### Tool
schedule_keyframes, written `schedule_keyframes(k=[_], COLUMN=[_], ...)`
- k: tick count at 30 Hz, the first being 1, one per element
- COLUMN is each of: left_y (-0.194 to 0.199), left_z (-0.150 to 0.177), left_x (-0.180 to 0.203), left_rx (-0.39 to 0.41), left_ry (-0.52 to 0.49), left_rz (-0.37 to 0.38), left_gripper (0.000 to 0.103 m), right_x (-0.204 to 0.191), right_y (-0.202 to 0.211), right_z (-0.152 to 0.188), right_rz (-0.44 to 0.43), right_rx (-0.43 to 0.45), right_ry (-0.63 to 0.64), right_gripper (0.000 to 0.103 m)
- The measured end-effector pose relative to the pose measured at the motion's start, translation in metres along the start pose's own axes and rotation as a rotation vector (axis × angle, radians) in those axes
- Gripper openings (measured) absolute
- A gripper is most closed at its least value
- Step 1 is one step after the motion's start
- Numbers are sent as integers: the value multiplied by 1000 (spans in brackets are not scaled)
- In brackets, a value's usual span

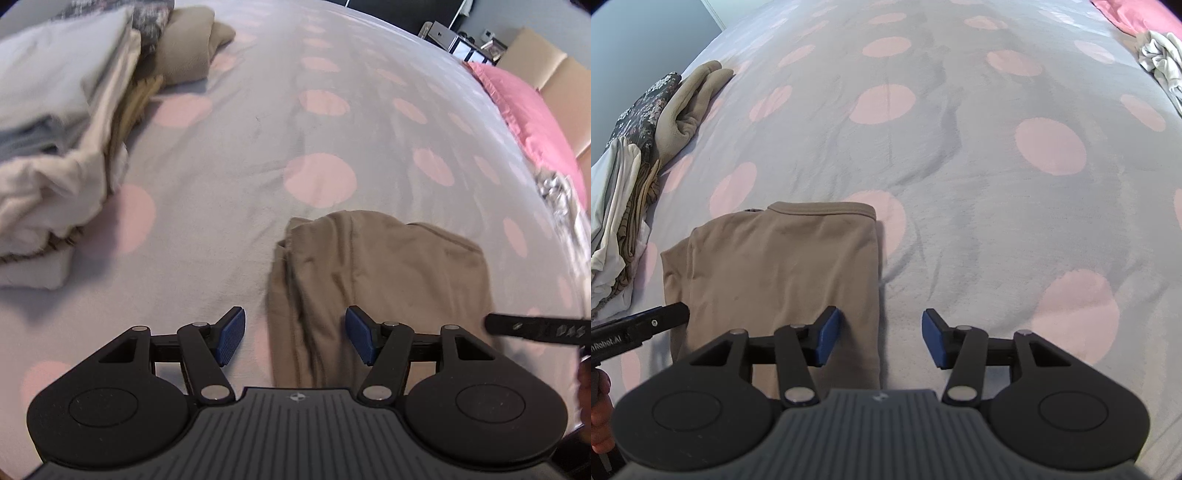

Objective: Fold clothes
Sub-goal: 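Grasp the folded shirt end with both tools, then lift the folded shirt with both tools and carry it to the clothes stack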

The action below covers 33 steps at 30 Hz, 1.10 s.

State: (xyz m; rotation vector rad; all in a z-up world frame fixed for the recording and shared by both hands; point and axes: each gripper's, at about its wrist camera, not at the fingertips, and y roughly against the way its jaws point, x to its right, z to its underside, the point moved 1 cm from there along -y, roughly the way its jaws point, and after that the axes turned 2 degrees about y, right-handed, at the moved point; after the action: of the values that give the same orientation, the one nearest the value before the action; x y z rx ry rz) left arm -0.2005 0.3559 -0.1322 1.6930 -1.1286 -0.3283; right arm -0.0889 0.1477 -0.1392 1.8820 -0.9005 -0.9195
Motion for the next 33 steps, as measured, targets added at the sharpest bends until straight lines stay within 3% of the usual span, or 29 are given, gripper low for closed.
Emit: schedule_keyframes(k=[6, 10, 15, 19, 23, 26, 28, 33], left_y=[-17, -22, -27, -31, -31, -30, -28, -20], left_z=[-3, -3, -1, -1, -3, -2, -1, 1], left_x=[4, 6, 15, 20, 17, 19, 22, 28], left_rx=[-28, -39, -67, -82, -87, -80, -70, -32], left_ry=[1, -8, -48, -79, -60, -75, -84, -116], left_rz=[-20, -26, 28, 40, 66, 82, 86, 81], left_gripper=[61, 63, 63, 63, 51, 37, 22, 15], right_x=[10, 12, 3, -3, -3, -3, -4, -9], right_y=[-11, -17, -21, -23, -25, -26, -25, -13], right_z=[-3, -4, -1, 3, 3, 4, 5, 9], right_rz=[-47, -70, -69, -84, -129, -144, -152, -153], right_rx=[-10, -4, 19, 39, 39, 44, 51, 102], right_ry=[-67, -83, -35, 7, -11, -21, -25, -5], right_gripper=[54, 60, 61, 52, 35, 29, 20, 15])
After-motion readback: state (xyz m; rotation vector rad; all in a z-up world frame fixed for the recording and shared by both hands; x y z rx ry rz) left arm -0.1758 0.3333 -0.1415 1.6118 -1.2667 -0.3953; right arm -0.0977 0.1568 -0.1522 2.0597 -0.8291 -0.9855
